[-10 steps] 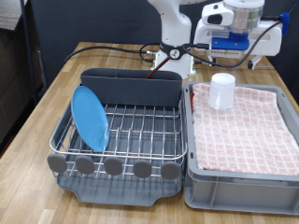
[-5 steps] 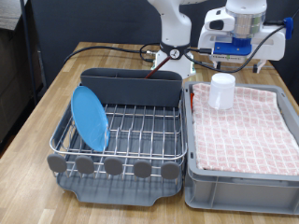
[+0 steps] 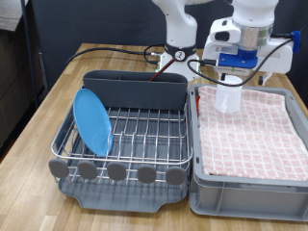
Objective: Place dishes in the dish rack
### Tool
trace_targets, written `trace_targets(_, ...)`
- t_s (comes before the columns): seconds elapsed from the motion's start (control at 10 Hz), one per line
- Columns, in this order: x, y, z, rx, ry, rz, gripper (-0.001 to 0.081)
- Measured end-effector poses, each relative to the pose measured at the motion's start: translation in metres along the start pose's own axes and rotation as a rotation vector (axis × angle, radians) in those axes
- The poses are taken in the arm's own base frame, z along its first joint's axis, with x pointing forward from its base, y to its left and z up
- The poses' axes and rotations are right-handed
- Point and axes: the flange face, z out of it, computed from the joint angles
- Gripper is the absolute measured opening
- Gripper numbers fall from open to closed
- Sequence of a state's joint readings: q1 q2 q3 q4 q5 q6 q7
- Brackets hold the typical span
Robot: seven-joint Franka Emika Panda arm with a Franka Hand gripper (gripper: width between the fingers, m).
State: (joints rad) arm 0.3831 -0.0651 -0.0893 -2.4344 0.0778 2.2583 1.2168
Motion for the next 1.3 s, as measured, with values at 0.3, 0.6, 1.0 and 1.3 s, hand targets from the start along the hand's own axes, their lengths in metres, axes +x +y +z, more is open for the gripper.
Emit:
trace_targets(0.3,0.009,0.0,0.016,-0.031,-0.013,0.018,0.0802)
trace_targets(0.6,0.016,0.002,0.028,-0.054,-0.019,0.02,0.0802)
trace_targets(1.0,0.022,0.002,0.036,-0.054,-0.028,0.016,0.0802)
trace_targets(1.3,0.025,0.001,0.046,-0.036,-0.067,0.033,0.0802)
